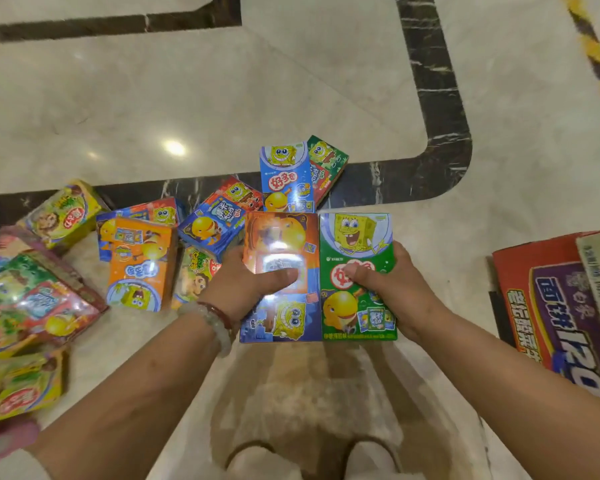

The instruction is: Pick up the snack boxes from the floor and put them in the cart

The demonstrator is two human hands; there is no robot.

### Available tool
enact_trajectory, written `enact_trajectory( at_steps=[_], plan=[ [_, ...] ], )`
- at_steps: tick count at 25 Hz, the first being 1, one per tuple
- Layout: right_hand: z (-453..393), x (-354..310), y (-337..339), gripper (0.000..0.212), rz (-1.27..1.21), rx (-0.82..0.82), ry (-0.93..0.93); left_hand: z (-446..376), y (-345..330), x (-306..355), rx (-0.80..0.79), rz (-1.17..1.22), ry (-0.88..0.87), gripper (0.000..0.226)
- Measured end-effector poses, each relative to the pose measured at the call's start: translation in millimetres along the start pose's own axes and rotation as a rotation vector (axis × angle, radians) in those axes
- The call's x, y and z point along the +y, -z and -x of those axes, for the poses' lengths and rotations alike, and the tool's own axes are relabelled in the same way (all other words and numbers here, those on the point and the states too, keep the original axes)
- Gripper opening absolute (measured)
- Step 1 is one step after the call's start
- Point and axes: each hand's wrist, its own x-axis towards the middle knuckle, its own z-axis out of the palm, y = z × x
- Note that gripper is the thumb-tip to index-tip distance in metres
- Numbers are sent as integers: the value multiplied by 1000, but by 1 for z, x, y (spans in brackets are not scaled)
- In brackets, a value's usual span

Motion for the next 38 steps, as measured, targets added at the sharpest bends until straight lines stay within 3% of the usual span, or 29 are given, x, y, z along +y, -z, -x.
enact_trajectory(
  at_steps=[2,4,7,10,14,16,20,22,24,27,32,35,38],
  plan=[
    [40,-61,-7,63,-32,0,30,45,11,58,30,26,-34,58],
    [82,-132,-11,59,-57,-27,95,88,21,120,18,52,-72,69],
    [155,-254,-13,63,-64,-47,196,166,34,233,-10,82,-188,54],
    [234,-383,-9,65,-41,-59,320,254,43,359,-43,103,-319,65],
    [358,-561,-3,50,-44,-62,567,378,53,531,-89,59,-581,70],
    [424,-636,-1,57,-57,-71,707,443,55,601,-98,44,-708,61],
    [528,-738,5,74,-51,-100,912,551,55,697,-87,20,-940,67],
    [569,-763,8,72,-44,-94,997,591,54,725,-81,1,-1024,79],
    [598,-776,11,68,-44,-81,1053,616,52,742,-73,-16,-1106,76],
    [633,-780,19,78,-51,-45,1088,644,53,751,-101,-16,-1132,90],
    [684,-759,25,85,-54,169,1124,664,54,756,-222,-48,-1147,97],
    [711,-733,30,111,-94,373,1097,666,42,757,-376,-73,-1155,88],
    [744,-692,39,84,-162,564,1070,667,18,751,-558,-148,-1097,92]
  ],
)
